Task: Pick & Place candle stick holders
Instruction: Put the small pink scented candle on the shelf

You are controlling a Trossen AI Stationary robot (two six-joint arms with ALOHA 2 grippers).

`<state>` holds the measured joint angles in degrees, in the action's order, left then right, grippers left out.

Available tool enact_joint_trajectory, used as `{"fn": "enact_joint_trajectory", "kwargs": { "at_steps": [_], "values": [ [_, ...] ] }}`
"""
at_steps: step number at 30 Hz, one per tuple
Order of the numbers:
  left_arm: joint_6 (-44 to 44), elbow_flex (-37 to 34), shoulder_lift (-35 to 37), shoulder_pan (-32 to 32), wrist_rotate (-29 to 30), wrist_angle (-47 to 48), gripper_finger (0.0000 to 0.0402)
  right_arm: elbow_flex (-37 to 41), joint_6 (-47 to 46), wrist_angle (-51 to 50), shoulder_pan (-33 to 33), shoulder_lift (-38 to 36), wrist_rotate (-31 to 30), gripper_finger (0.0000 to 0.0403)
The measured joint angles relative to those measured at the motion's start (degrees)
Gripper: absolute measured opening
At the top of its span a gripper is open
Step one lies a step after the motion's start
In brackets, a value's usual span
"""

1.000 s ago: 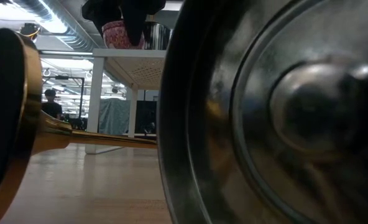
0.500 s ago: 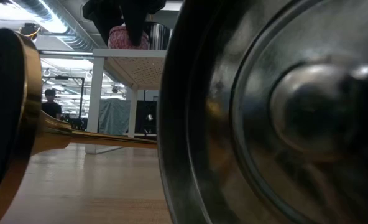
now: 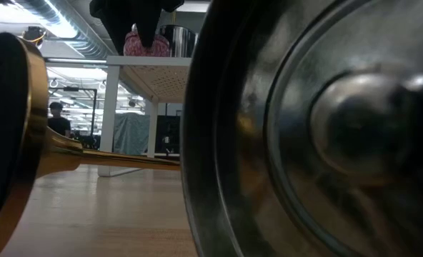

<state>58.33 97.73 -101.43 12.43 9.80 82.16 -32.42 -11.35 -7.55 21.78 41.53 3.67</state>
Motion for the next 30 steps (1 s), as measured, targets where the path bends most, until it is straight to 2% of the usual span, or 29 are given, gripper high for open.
{"fn": "enact_joint_trajectory", "kwargs": {
  "at_steps": [11, 20, 25, 30],
  "values": [
    [1.54, 0.04, 1.12, 2.35, -1.84, 0.28, 0.0329, 0.0, 0.0, -0.02, 0.0, 0.0, 0.01, 0.0005],
    [3.43, 0.04, 2.15, 4.04, 0.53, 1.87, 0.0323, 0.0, 0.0, -0.01, 0.0, -0.01, 0.01, 0.0005],
    [3.06, 0.04, 2.15, 3.97, 0.22, 1.99, 0.0285, 0.0, 0.0, -0.02, 0.0, -0.01, 0.01, 0.0005],
    [2.56, 0.04, 2.15, 3.97, -0.47, 3.34, 0.0216, 0.01, 0.0, -0.02, 0.0, 0.0, 0.01, 0.0005]
  ]
}}
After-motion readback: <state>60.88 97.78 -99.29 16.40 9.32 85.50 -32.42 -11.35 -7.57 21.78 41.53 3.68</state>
